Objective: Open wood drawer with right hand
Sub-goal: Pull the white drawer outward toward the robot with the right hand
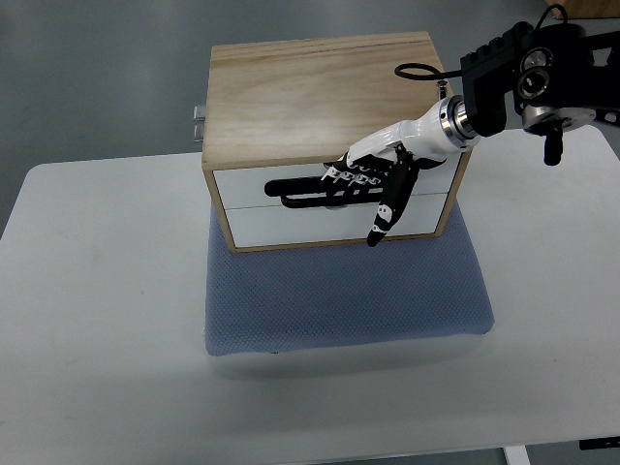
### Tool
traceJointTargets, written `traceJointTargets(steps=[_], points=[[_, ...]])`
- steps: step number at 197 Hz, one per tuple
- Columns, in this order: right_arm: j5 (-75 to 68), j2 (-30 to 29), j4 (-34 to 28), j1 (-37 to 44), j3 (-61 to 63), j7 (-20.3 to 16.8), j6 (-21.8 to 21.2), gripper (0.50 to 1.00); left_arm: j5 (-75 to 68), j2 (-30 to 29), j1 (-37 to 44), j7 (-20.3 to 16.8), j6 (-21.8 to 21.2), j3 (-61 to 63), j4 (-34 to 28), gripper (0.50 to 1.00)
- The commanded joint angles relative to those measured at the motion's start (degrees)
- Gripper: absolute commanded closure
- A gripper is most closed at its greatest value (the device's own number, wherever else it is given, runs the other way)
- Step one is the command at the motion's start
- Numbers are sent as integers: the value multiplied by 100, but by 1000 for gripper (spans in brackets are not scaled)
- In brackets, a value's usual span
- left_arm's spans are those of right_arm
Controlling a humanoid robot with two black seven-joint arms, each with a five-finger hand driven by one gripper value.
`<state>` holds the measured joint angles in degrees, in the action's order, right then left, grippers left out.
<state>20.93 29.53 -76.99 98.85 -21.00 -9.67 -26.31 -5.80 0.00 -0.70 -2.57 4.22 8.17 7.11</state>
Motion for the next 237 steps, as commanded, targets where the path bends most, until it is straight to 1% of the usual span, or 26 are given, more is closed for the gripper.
traceJointTargets(steps=[1, 16, 48, 79, 162, 237], points=[[-1, 9, 0, 3, 8, -52, -41, 556, 0, 0, 0, -7, 0, 0, 1, 500], [-1, 9, 0, 12, 8, -52, -164, 556, 0, 0, 0, 2, 0, 0, 1, 500], [-10, 17, -9, 56, 8, -52, -612, 556, 0, 0, 0, 2, 0, 0, 1, 500], [-10, 35, -17, 91, 17, -52, -867, 556, 0, 0, 0, -7, 0, 0, 1, 500], [-10, 149, -88, 205, 52, -44, -869, 556, 0, 0, 0, -7, 0, 0, 1, 500], [-10, 237, -351, 205, 43, -44, -869, 556, 0, 0, 0, 2, 0, 0, 1, 500]])
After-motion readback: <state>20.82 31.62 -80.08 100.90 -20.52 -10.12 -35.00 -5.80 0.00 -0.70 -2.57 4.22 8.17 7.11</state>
